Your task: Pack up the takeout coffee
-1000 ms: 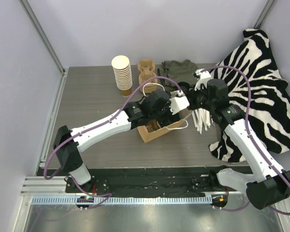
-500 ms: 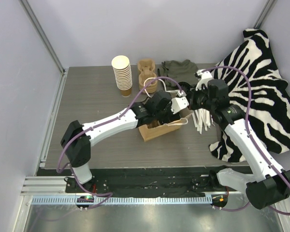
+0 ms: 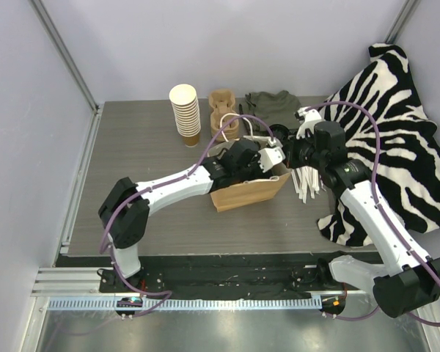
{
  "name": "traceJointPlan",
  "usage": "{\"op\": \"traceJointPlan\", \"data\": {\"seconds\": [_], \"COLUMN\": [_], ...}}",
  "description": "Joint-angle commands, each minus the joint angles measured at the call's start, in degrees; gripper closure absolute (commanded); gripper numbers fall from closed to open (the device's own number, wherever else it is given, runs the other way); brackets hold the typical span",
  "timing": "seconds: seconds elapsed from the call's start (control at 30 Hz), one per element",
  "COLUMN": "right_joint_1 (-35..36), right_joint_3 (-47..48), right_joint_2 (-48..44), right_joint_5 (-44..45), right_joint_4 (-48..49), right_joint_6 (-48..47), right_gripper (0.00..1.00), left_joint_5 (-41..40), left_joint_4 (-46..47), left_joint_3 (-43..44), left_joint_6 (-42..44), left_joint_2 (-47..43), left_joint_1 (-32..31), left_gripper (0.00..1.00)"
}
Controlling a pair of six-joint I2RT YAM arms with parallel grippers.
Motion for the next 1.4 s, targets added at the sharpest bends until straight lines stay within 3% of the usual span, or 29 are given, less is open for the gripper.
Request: {"op": "traceJointPlan", "data": {"seconds": [0.0,0.17,0.33,0.43,0.9,0.97,1.0,1.1,1.37], "right_joint_1": [0.8,0.8,0.8,0.8,0.9,0.8,0.8,0.7,0.8], "right_joint_3": [0.9,0.9,0.4,0.5,0.7,0.6,0.7,0.3,0.1], "right_joint_2": [-0.8,-0.6,-0.5,-0.2,-0.1,-0.2,-0.1,-0.3,-0.5], "right_joint_5": [-2.4,-2.3,-1.4,-0.5,1.8,1.6,1.2,0.8,-0.5], "right_joint_4": [3.0,3.0,3.0,3.1,3.4,3.5,3.5,3.8,3.9], "right_joint_6": [0.9,0.6,-0.1,-0.2,-0.6,-0.5,-0.6,-0.6,-0.1], "right_gripper": [0.99,0.99,0.99,0.99,0.99,0.99,0.99,0.99,0.99], "left_joint_5": [3.4,4.9,6.1,8.2,6.7,7.3,7.7,6.7,4.4], "left_joint_4": [3.7,1.3,4.9,5.7,5.7,3.6,-0.6,-5.4,-6.5], "left_joint_3": [-1.7,0.0,-1.6,-2.2,-3.5,-2.4,-1.3,1.6,3.7], "left_joint_6": [0.9,-0.3,0.4,0.5,1.3,1.2,1.2,0.6,1.8], "left_joint_2": [2.5,3.6,-1.7,-4.5,-13.6,-13.2,-12.6,-9.6,-2.2], "left_joint_1": [0.3,1.4,1.6,1.6,1.7,1.7,1.6,1.7,1.5], "left_gripper": [0.25,0.35,0.61,0.69,0.8,0.68,0.54,0.34,0.15]}}
